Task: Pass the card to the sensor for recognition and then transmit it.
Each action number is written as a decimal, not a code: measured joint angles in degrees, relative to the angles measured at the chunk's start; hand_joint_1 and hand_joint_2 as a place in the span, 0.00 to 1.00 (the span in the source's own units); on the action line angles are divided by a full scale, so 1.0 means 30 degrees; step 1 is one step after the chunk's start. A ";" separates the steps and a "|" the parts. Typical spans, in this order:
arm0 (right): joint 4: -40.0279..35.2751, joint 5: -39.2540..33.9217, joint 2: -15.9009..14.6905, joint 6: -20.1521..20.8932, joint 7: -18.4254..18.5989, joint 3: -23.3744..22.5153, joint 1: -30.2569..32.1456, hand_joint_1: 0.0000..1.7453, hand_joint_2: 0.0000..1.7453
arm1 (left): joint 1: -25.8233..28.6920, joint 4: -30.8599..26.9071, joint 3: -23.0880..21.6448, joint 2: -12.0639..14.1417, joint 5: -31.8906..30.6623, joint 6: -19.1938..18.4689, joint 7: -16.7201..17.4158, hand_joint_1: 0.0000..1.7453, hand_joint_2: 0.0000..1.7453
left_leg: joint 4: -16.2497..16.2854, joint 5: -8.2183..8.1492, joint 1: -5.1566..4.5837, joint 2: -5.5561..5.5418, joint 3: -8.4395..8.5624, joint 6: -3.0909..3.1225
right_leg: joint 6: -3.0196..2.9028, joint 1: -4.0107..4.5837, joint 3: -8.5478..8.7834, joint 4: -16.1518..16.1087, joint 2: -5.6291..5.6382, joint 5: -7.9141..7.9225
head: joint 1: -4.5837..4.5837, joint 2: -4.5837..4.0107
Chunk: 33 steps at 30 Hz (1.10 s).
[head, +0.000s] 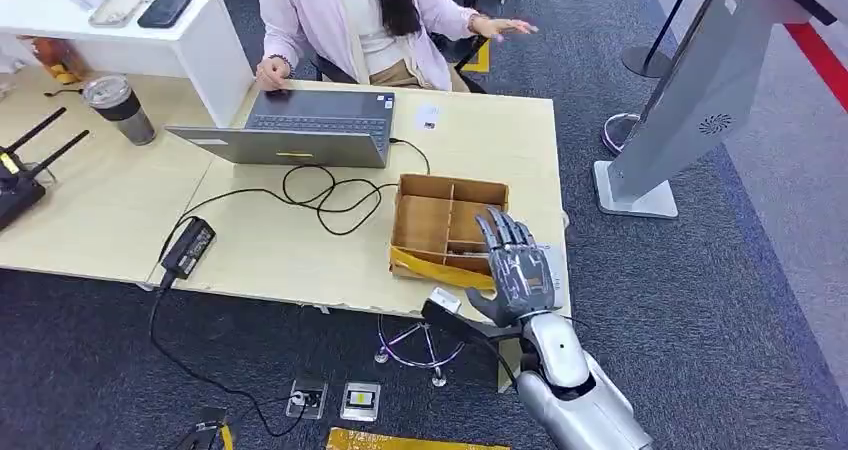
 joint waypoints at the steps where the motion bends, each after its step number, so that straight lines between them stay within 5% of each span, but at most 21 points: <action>1: 0.0146 0.0110 0.0029 0.0022 0.0051 -0.0044 -0.0026 0.00 1.00 | 0.0000 0.0000 -0.0007 0.0015 -0.0029 -0.0022 0.0007 0.00 0.00 | 0.0000 0.0000 0.0000 0.0000 0.0000 0.0000 | 0.0000 0.0000 -0.0001 -0.0001 0.0000 0.0000 | -0.0007 0.0000; 33: 0.2557 0.1027 0.0903 0.0649 0.0029 -0.0874 -0.1214 0.00 1.00 | -0.0136 0.0000 -0.0510 0.0015 -0.0459 -0.0240 0.0160 0.00 0.00 | 0.0001 0.0002 0.0001 0.0001 0.0002 -0.0004 | -0.0001 0.0000 -0.0002 0.0000 0.0001 0.0000 | -0.0007 0.0000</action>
